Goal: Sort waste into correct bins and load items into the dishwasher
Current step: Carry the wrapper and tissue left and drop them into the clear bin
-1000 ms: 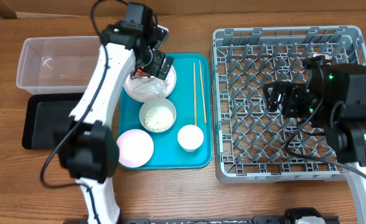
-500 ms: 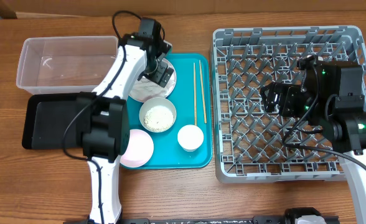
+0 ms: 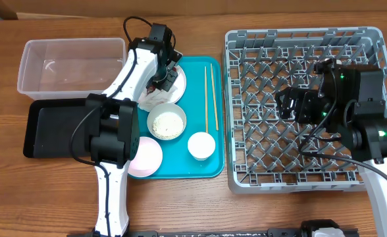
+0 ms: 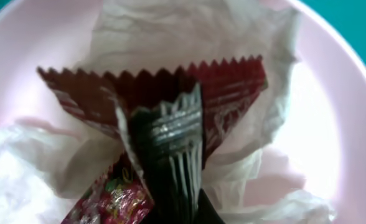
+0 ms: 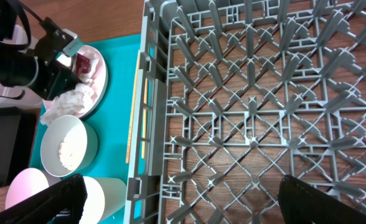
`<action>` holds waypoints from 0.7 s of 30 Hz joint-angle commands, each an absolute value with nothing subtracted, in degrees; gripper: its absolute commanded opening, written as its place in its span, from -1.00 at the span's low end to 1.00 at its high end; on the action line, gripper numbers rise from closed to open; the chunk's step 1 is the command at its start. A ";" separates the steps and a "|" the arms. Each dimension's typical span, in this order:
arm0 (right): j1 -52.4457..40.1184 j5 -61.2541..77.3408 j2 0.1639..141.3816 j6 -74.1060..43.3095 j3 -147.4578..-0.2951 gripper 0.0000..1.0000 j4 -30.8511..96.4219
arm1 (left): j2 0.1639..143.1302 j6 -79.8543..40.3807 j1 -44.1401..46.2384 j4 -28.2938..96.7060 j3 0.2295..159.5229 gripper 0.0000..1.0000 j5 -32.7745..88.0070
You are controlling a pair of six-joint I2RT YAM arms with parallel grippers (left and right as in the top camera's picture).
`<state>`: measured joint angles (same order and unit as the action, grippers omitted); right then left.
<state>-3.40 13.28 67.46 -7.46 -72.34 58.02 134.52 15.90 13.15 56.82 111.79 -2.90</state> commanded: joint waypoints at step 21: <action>-3.18 13.63 67.42 -7.44 -73.45 1.00 57.80 | 134.91 -22.33 0.49 81.73 155.48 -0.92 -10.33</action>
<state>-3.40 13.30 67.48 -7.46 -72.34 58.04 135.22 -9.10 4.73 80.99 156.66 -7.75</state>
